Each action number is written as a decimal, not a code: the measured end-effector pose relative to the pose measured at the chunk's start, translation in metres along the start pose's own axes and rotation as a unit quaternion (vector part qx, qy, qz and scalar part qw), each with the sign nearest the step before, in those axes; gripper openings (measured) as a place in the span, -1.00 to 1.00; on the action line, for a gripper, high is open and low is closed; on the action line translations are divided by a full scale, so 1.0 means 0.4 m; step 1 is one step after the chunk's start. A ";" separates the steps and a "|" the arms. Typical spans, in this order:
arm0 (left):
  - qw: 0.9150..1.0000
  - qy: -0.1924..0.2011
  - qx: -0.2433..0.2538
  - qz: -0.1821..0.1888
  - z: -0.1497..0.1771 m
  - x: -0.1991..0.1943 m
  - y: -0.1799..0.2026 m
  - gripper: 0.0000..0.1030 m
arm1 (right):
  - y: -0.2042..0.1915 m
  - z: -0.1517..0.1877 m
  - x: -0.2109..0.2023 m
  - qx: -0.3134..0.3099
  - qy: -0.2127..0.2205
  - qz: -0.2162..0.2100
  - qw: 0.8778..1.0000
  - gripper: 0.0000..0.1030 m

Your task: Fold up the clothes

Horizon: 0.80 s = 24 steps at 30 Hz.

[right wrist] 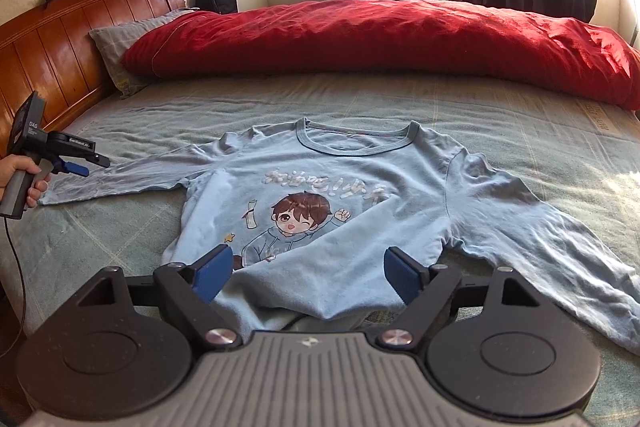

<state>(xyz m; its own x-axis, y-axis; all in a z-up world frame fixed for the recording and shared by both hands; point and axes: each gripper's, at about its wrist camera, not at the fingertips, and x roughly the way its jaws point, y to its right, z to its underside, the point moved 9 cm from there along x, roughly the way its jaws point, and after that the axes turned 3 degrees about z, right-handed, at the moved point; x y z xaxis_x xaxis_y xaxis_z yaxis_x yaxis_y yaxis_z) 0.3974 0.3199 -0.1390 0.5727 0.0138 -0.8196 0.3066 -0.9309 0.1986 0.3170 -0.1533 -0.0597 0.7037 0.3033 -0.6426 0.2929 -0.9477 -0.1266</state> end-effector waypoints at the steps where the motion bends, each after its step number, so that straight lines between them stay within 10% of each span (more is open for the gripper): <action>1: 1.000 -0.007 0.003 -0.005 0.004 0.020 0.018 0.33 | 0.000 0.002 -0.001 -0.003 -0.001 0.000 1.000 0.67; 11: 0.991 -0.001 -0.028 -0.134 -0.033 0.097 -0.063 0.30 | 0.079 0.035 0.027 0.030 -0.025 0.008 0.999 0.70; 20: 0.995 -0.032 0.080 0.055 -0.015 0.096 0.339 0.44 | 0.099 0.059 0.051 0.048 -0.036 -0.003 0.998 0.72; 24: 0.992 -0.056 0.087 0.078 -0.025 0.187 0.473 0.45 | 0.109 0.056 0.046 0.044 -0.032 -0.001 0.999 0.72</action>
<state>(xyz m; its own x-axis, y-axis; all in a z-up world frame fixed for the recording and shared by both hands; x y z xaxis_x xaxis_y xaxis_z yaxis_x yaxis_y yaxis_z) 0.5057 0.1483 -0.1572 0.5112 -0.1668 -0.8431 0.0793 -0.9677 0.2395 0.3283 -0.1910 -0.0938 0.6595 0.3003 -0.6891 0.2334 -0.9532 -0.1920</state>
